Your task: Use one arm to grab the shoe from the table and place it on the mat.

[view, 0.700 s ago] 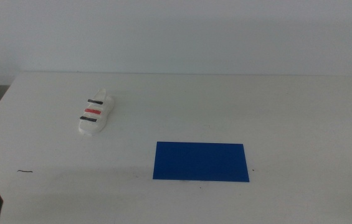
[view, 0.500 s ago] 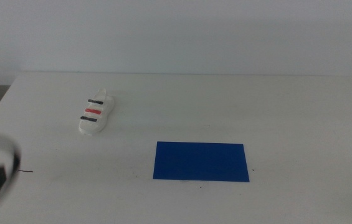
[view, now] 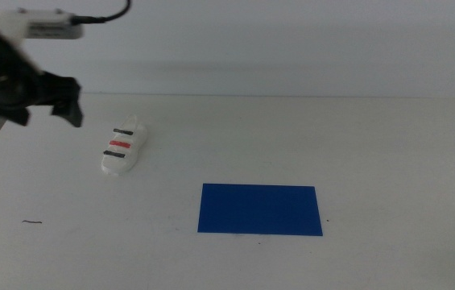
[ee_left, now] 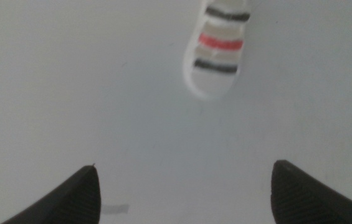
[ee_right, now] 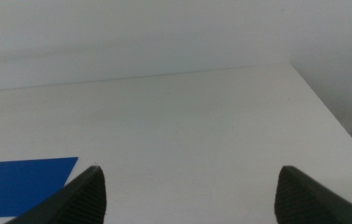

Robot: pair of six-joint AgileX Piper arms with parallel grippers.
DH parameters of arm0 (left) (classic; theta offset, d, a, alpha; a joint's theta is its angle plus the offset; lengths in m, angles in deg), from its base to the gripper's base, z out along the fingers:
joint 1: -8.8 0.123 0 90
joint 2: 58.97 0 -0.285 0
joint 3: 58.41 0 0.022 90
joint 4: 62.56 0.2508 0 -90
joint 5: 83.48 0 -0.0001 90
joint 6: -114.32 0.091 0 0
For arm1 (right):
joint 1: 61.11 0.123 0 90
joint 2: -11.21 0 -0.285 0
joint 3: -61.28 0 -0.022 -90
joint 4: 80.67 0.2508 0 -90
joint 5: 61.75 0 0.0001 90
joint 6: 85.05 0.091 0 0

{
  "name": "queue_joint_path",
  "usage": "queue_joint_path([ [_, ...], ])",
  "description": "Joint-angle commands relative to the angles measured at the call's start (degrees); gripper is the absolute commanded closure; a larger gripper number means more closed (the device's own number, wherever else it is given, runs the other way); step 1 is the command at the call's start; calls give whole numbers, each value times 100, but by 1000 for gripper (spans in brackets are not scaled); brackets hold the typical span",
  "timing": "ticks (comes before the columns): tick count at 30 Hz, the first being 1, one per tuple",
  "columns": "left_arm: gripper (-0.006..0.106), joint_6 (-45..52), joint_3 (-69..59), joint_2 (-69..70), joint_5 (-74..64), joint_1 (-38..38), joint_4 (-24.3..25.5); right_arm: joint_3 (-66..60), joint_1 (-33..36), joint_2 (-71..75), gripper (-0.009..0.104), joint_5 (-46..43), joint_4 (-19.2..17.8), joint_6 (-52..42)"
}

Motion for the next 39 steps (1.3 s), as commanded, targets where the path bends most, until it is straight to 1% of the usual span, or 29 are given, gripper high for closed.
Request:
queue_joint_path([
  [1, 7, 75, 654, -787, -270, -103, -91, -14, -12, 27, 16, -39, -27, -35],
  [5, 7, -184, 1589, -1676, -279, -337, 6, -14, -12, 27, 16, -39, -27, -35],
  [8, 7, -110, 2227, -2252, -307, -532, 190, -14, -12, 27, 16, -39, -27, -35],
  [11, 7, -27, 2885, -2851, -419, -671, 199, -14, -12, 27, 16, -39, -27, -35],
  [15, 7, -27, 3443, -3515, -461, -733, 201, -14, -12, 27, 16, -39, -27, -35],
  [20, 7, -3, 3565, -4010, -422, -746, 247, -14, -12, 27, 16, -39, -27, -35],
  [26, 7, 117, 3553, -4260, -202, -746, 356, -14, -12, 27, 16, -39, -27, -35],
  [28, 10, 251, 3553, -4265, -202, -746, 356, -14, -12, 27, 16, -39, -27, -35],
  [30, 18, 252, 3553, -4265, -240, -746, 365, -14, -12, 27, 16, -39, -27, -35],
  [31, 25, 252, 3553, -4265, -279, -746, 365, -14, -12, 27, 16, -39, -27, -35],
  [33, 43, 252, 3553, -4265, -382, -746, 365, -14, -12, 27, 16, -39, -27, -35],
  [36, 76, 131, 3553, -4077, -747, -762, 323, -14, -12, 27, 16, -39, -27, -35],
  [38, 92, -88, 3553, -3782, -1025, -871, 359, -14, -12, 27, 16, -39, -27, -35],
  [39, 98, -191, 3553, -3640, -1053, -979, 449, -14, -12, 27, 16, -39, -27, -35],
])
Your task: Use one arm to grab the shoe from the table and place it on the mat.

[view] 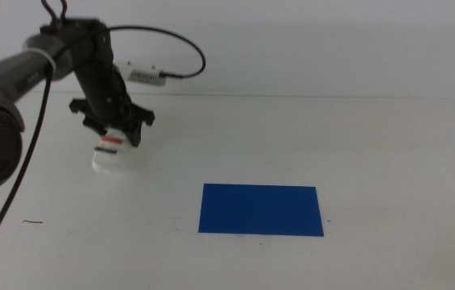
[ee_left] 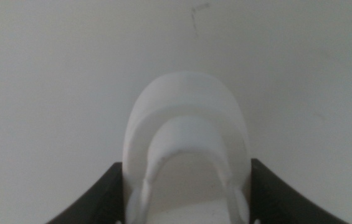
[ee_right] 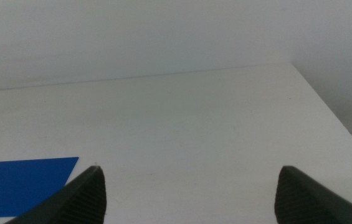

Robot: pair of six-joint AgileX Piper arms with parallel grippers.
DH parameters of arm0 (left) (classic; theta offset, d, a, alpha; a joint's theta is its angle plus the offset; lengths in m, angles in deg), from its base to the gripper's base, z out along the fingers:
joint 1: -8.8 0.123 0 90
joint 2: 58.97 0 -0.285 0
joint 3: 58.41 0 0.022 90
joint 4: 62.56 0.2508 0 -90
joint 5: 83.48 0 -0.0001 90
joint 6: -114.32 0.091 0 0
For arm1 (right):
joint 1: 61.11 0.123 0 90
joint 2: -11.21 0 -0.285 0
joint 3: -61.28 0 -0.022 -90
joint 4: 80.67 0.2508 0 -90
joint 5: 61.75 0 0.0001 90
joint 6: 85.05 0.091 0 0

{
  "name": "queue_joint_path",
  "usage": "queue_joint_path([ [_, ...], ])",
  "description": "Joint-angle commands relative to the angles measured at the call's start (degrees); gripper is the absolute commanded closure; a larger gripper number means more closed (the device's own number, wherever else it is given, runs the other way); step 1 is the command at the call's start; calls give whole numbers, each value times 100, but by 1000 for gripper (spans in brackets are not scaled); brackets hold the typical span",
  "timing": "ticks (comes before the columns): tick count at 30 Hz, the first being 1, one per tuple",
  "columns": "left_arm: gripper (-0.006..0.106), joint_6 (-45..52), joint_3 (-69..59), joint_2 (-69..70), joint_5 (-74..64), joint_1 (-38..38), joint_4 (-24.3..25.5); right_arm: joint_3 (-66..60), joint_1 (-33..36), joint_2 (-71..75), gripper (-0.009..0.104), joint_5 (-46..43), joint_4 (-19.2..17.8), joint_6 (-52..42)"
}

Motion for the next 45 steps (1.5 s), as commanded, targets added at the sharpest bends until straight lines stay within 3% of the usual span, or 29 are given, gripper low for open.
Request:
queue_joint_path([
  [1, 102, -291, 39, 550, -154, -302, 134, -14, -12, 27, 16, -39, -27, -35],
  [5, 102, -234, 39, 1057, -154, -1122, 512, -14, -12, 27, 16, -39, -27, -35],
  [11, 102, 365, -58, 1091, -154, -2490, 295, -14, -12, 27, 16, -39, -27, -35],
  [16, 102, 1021, -535, 1091, -154, -3214, 295, -14, -12, 27, 16, -39, -27, -35],
  [23, 102, 2501, -1113, 1091, 55, -3268, -388, -14, -12, 27, 16, -39, -27, -35],
  [32, 102, 4312, -1320, 795, 522, -3279, -659, -14, -12, 27, 16, -39, -27, -35],
  [45, 102, 4779, -1323, 608, 864, -3279, -753, -14, -12, 27, 16, -39, -27, -35],
])
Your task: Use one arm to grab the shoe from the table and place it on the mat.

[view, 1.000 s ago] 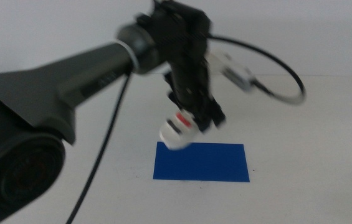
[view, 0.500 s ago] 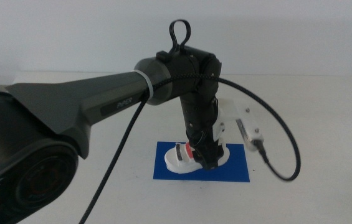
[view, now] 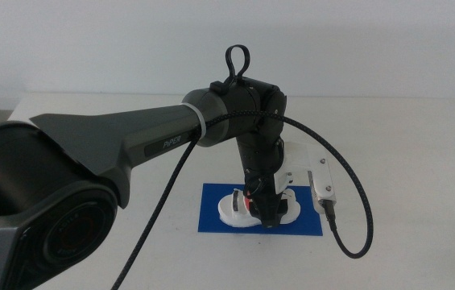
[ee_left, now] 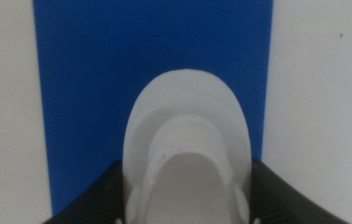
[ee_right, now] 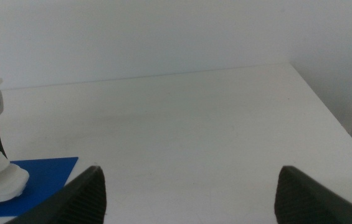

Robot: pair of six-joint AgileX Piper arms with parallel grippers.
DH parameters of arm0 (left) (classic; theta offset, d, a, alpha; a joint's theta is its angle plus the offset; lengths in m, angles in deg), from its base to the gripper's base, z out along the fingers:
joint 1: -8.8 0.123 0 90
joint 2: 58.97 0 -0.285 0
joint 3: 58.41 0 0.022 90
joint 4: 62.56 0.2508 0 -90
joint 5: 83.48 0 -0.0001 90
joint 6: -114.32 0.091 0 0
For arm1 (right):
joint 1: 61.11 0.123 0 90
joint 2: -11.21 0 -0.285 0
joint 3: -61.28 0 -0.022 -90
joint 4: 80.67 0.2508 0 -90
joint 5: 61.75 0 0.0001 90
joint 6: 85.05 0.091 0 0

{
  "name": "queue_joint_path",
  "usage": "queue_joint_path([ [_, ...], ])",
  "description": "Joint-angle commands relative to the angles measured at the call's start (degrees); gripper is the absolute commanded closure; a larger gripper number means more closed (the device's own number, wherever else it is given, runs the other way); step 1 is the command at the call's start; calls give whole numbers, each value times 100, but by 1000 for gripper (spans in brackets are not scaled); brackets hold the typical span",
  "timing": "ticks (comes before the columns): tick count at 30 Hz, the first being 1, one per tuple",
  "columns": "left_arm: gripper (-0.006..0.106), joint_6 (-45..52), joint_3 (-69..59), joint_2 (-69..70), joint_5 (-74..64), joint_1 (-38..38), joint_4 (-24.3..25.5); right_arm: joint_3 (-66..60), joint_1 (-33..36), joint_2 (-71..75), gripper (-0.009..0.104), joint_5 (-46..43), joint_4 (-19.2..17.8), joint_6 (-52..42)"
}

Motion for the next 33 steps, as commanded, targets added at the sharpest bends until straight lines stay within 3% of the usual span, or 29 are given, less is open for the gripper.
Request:
queue_joint_path([
  [1, 102, 43, 2, -14, 91, -2, -92, -14, -12, 27, 16, -39, -27, -35],
  [7, 94, 164, -6, -61, 249, -2, -116, -14, -12, 27, 16, -39, -27, -35],
  [11, 79, 164, -6, -101, 280, -2, -165, -14, -12, 27, 16, -39, -27, -35],
  [15, 51, 164, -6, -123, 269, -2, -165, -14, -12, 27, 16, -39, -27, -35],
  [16, 35, 164, -6, -123, 244, -2, -110, -14, -12, 27, 16, -39, -27, -35],
  [17, 26, 164, -6, -123, 244, -2, -85, -14, -12, 27, 16, -39, -27, -35],
  [20, 6, 167, -6, -123, 181, -2, 6, -14, -12, 27, 16, -39, -27, -35],
  [25, 7, 77, 580, -51, -952, 9, -23, -14, -12, 27, 16, -39, -27, -35],
  [28, 7, -1272, 669, 458, -952, 88, 155, -14, -12, 27, 16, -39, -27, -35],
  [31, 7, -2134, 363, 1266, -952, 455, -170, -14, -12, 27, 16, -39, -27, -35],
  [33, 7, -2439, -143, 1902, -952, 904, -688, -14, -12, 27, 16, -39, -27, -35],
])
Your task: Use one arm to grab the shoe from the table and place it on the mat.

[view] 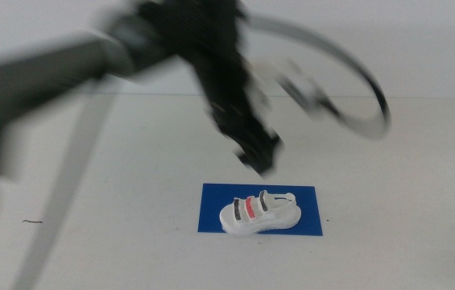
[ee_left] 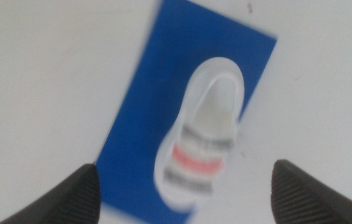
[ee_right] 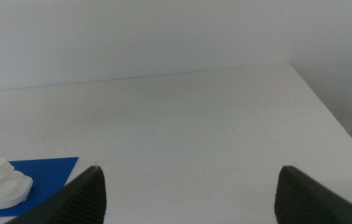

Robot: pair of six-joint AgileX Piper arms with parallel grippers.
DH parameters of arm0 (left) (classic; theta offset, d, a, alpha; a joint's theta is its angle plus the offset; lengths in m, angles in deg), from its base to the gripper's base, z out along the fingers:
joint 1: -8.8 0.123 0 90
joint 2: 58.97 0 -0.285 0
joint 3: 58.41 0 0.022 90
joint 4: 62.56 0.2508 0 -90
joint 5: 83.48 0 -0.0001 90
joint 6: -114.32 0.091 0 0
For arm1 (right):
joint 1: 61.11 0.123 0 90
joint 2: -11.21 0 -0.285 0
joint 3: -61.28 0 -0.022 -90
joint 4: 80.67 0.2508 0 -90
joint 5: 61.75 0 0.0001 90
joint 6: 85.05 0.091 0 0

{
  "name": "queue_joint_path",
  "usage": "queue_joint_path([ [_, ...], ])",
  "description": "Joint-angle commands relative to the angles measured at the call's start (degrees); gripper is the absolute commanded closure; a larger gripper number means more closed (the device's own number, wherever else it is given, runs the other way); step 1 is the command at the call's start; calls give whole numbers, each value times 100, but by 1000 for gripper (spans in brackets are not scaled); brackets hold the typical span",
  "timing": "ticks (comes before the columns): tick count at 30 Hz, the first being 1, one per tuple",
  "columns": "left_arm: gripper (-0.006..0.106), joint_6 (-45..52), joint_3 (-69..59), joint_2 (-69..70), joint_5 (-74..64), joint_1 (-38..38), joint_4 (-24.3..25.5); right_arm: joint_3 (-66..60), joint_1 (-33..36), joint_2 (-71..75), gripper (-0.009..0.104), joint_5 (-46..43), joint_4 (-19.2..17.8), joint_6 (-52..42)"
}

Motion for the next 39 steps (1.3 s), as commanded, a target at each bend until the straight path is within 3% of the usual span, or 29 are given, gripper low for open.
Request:
queue_joint_path([
  [1, 7, -565, -639, 930, -117, 545, -522, -14, -12, 27, 16, -39, -27, -35],
  [5, 7, -825, -2557, 2871, 845, 1527, -848, -14, -12, 27, 16, -39, -27, -35],
  [7, 7, -1258, -3538, 3823, 1681, 1969, -735, -14, -12, 27, 16, -39, -27, -35],
  [11, 7, -1751, -5207, 5685, 2763, 2951, -34, -14, -12, 27, 16, -39, -27, -35],
  [16, 7, -2073, -6712, 7842, 4170, 3821, -57, -14, -12, 27, 16, -39, -27, -35],
  [21, 7, -2265, -7702, 9362, 4218, 4351, -41, -14, -12, 27, 16, -39, -27, -35],
  [30, 7, -2130, -9151, 10657, 4196, 4265, -690, -14, -1, 27, 16, -37, -27, -35],
  [34, 7, -2832, -9542, 10989, 4351, 3640, -74, -14, -1, 27, 16, -37, -27, -35],
  [39, 7, -4512, -9952, 11009, 5069, 2649, 1579, -14, -1, 27, 16, -37, -27, -35],
])
